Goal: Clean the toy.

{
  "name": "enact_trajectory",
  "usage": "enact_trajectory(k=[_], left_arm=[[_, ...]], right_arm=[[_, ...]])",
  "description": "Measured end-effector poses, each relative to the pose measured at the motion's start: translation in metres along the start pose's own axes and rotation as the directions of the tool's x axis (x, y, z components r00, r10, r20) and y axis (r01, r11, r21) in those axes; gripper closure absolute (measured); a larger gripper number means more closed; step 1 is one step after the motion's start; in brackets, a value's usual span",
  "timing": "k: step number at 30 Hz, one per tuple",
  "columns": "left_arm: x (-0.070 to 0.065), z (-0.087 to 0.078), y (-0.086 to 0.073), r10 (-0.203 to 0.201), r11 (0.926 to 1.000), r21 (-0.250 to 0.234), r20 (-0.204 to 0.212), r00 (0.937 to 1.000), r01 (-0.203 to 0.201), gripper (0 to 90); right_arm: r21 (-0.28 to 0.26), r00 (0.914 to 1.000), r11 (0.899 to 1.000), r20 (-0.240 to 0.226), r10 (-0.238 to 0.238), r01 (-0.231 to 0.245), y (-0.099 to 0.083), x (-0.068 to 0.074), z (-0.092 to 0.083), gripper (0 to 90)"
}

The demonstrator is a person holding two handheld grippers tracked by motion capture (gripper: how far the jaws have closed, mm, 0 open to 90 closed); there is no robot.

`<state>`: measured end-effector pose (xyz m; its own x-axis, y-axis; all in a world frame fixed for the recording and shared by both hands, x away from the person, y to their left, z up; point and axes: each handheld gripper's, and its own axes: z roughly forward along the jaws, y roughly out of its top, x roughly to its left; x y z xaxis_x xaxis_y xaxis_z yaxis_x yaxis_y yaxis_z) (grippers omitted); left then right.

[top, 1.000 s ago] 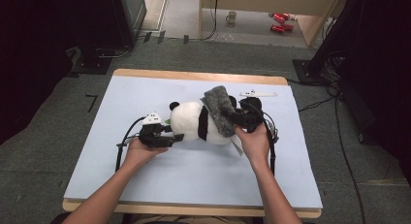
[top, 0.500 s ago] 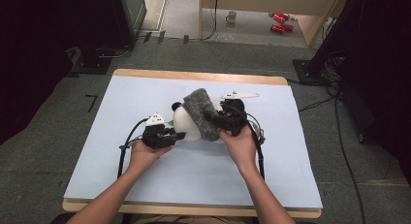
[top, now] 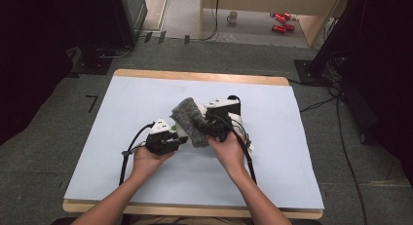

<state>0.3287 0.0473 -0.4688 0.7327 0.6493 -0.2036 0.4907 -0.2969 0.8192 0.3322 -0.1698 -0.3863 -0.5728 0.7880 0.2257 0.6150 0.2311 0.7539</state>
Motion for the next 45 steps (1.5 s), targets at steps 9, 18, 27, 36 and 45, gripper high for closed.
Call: enact_trajectory(k=[9, 18, 27, 36, 45], left_arm=[[0.008, 0.002, 0.006, -0.037, 0.9991, 0.019, 0.016, 0.9992, 0.037, 69.8], [0.022, 0.005, 0.013, -0.077, 0.9959, 0.053, 0.07, 0.9946, 0.073, 69.8], [0.029, 0.007, 0.018, -0.093, 0.9941, 0.065, 0.093, 0.9913, 0.087, 69.8], [0.034, 0.008, 0.019, -0.104, 0.9918, 0.084, 0.097, 0.9898, 0.096, 69.9], [0.035, 0.009, 0.017, -0.11, 0.9922, 0.071, 0.111, 0.9877, 0.102, 69.9]], right_arm=[[-0.008, 0.9972, 0.998, 0.051, 0.055, -0.054, -0.002, -0.03, -0.015, 78.4], [-0.06, 0.989, 0.992, 0.088, 0.119, -0.114, -0.006, -0.057, -0.042, 78.4], [-0.101, 0.9723, 0.979, 0.137, 0.189, -0.176, -0.017, -0.083, -0.062, 78.3], [-0.083, 0.9446, 0.971, 0.225, 0.239, -0.226, -0.032, -0.105, -0.071, 78.6], [-0.145, 0.9463, 0.957, 0.172, 0.274, -0.25, -0.025, -0.104, -0.09, 78.8]])
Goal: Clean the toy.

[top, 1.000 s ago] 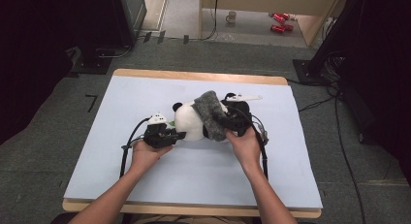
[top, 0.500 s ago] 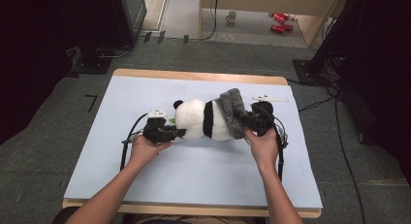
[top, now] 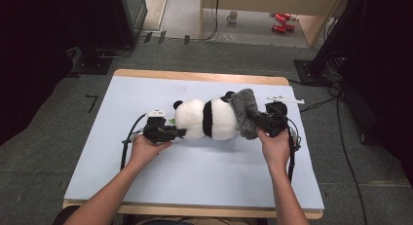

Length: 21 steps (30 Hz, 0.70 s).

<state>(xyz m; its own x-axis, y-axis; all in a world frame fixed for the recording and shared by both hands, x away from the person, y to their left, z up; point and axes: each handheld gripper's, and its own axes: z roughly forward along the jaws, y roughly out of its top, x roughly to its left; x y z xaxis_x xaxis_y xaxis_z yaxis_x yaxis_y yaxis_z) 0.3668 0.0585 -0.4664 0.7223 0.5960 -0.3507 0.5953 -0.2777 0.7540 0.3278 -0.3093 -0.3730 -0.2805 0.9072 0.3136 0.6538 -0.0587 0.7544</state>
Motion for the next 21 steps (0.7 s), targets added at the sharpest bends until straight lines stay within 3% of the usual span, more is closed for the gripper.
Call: enact_trajectory(k=[1, 2, 3, 6, 8, 9, 12, 21], left_arm=[[0.0, 0.0, 0.0, 0.003, 1.0, 0.002, 0.004, 1.0, -0.003, 70.0], [-0.001, 0.0, 0.0, 0.004, 1.0, 0.003, 0.005, 1.0, -0.005, 70.0], [-0.002, 0.0, -0.001, 0.015, 0.9999, 0.006, 0.002, 0.9999, -0.015, 70.0], [-0.004, 0.0, -0.001, 0.016, 0.9999, 0.004, -0.001, 0.9999, -0.016, 69.9], [-0.006, 0.0, -0.002, 0.022, 0.9998, -0.002, -0.002, 0.9998, -0.022, 70.1], [-0.008, 0.0, -0.003, 0.025, 0.9997, -0.004, -0.003, 0.9997, -0.025, 70.1], [-0.017, 0.002, -0.006, 0.045, 0.999, -0.007, -0.004, 0.999, -0.045, 70.1], [-0.03, 0.004, -0.014, 0.072, 0.9963, -0.043, -0.038, 0.9967, -0.074, 70.1]], right_arm=[[-0.025, 0.9995, 1.0, -0.028, -0.012, 0.011, 0.005, 0.01, -0.006, 78.8], [-0.025, 0.9995, 1.0, -0.028, -0.012, 0.011, 0.005, 0.01, -0.006, 78.8], [-0.04, 0.998, 0.999, -0.051, -0.037, 0.035, 0.009, 0.021, -0.008, 78.8], [-0.041, 0.9953, 0.998, -0.08, -0.055, 0.052, 0.01, 0.034, -0.006, 78.8], [-0.021, 0.9894, 0.996, -0.112, -0.092, 0.091, 0.009, 0.053, 0.003, 78.8], [-0.021, 0.9894, 0.996, -0.112, -0.092, 0.091, 0.009, 0.053, 0.003, 78.8], [0.019, 0.9797, 0.99, -0.148, -0.135, 0.139, 0.004, 0.074, 0.02, 78.7], [0.072, 0.9606, 0.979, -0.221, -0.169, 0.189, -0.005, 0.104, 0.046, 78.6]])
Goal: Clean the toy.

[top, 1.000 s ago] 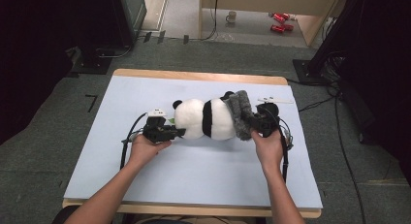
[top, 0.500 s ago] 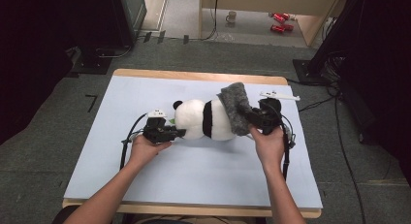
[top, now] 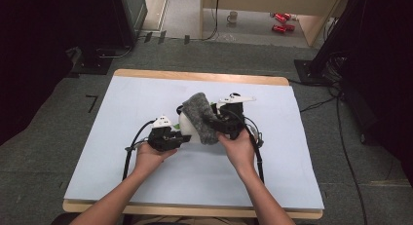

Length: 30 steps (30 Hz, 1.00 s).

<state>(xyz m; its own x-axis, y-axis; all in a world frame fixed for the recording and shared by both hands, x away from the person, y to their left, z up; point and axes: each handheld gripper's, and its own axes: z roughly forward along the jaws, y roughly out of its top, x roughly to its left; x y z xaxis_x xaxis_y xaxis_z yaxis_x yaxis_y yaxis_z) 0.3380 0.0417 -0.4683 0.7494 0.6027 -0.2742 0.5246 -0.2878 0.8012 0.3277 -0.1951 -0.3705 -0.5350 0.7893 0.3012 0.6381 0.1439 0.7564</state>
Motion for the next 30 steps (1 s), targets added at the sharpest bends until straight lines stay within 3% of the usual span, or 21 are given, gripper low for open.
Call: enact_trajectory(k=[2, 9, 10, 13, 15, 22, 30], left_arm=[[-0.005, 0.0, -0.003, 0.022, 0.9997, -0.014, -0.023, 0.9995, -0.022, 70.0], [-0.007, 0.0, -0.005, 0.015, 0.9997, -0.02, -0.041, 0.9991, -0.016, 70.0], [-0.007, 0.0, -0.005, 0.012, 0.9997, -0.019, -0.038, 0.9992, -0.013, 70.1], [-0.004, 0.001, -0.004, 0.002, 1.0, -0.007, -0.029, 0.9996, -0.002, 70.2], [-0.001, 0.001, -0.003, -0.008, 0.9999, 0.009, -0.027, 0.9996, 0.008, 70.4], [0.004, 0.001, 0.001, -0.013, 0.9997, 0.021, -0.018, 0.9998, 0.013, 70.7], [0.013, 0.001, 0.006, -0.041, 0.9986, 0.032, 0.004, 0.9991, 0.041, 71.5]], right_arm=[[0.012, 1.0, 1.0, -0.006, -0.002, 0.002, -0.002, 0.004, 0.007, 78.6], [0.038, 0.9997, 0.999, -0.007, -0.025, 0.026, -0.009, 0.011, 0.024, 78.0], [0.041, 0.9982, 0.998, 0.023, -0.055, 0.054, -0.01, 0.008, 0.025, 77.8], [0.044, 0.9959, 0.996, 0.051, -0.074, 0.072, -0.011, 0.004, 0.024, 77.8], [0.05, 0.9887, 0.995, 0.117, -0.095, 0.089, -0.009, -0.003, 0.018, 77.7], [0.018, 0.9889, 1.0, 0.147, -0.026, 0.023, -0.006, -0.029, -0.002, 78.4], [-0.054, 0.98, 0.997, 0.186, 0.071, -0.062, -0.006, -0.062, -0.032, 78.3]])
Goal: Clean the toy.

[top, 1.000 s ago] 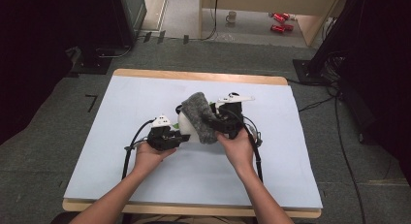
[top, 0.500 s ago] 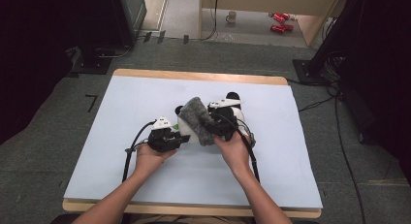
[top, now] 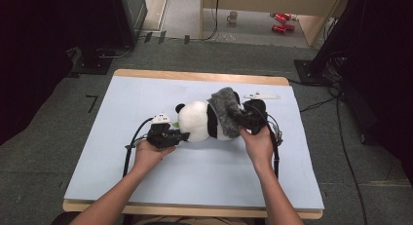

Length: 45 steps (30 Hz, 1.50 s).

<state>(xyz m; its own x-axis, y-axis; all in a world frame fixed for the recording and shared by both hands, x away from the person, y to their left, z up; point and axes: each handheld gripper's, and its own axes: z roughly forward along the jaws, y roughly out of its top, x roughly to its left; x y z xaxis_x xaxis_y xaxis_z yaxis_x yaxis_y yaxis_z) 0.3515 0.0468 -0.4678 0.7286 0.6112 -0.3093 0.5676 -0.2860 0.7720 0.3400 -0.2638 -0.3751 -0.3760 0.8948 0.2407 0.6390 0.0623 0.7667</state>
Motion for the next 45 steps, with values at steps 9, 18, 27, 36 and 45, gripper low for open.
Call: enact_trajectory(k=[9, 18, 27, 36, 45], left_arm=[[0.008, 0.0, 0.004, -0.021, 0.9997, 0.015, 0.014, 0.9997, 0.021, 72.2], [0.021, -0.002, 0.011, -0.008, 0.9981, 0.062, 0.063, 0.998, 0.004, 73.4], [0.032, -0.002, 0.011, -0.001, 0.9994, 0.035, 0.078, 0.997, -0.002, 69.0], [0.027, 0.0, 0.005, 0.073, 0.9973, 0.003, 0.054, 0.9959, -0.074, 45.9], [0.025, 0.006, -0.004, 0.079, 0.9968, -0.006, 0.029, 0.9964, -0.079, 39.7]], right_arm=[[0.01, 0.9942, 0.998, 0.083, 0.068, -0.069, -0.009, -0.034, -0.008, 78.2], [0.0, 0.9906, 0.993, 0.076, 0.114, -0.114, -0.012, -0.046, -0.015, 78.2], [0.003, 0.9981, 0.998, 0.001, 0.062, -0.062, -0.009, -0.019, -0.009, 77.9], [-0.002, 0.997, 0.997, 0.005, 0.078, -0.078, -0.013, -0.026, -0.004, 77.5], [-0.013, 0.9974, 0.997, 0.017, 0.07, -0.07, -0.011, -0.026, -0.002, 77.5]])
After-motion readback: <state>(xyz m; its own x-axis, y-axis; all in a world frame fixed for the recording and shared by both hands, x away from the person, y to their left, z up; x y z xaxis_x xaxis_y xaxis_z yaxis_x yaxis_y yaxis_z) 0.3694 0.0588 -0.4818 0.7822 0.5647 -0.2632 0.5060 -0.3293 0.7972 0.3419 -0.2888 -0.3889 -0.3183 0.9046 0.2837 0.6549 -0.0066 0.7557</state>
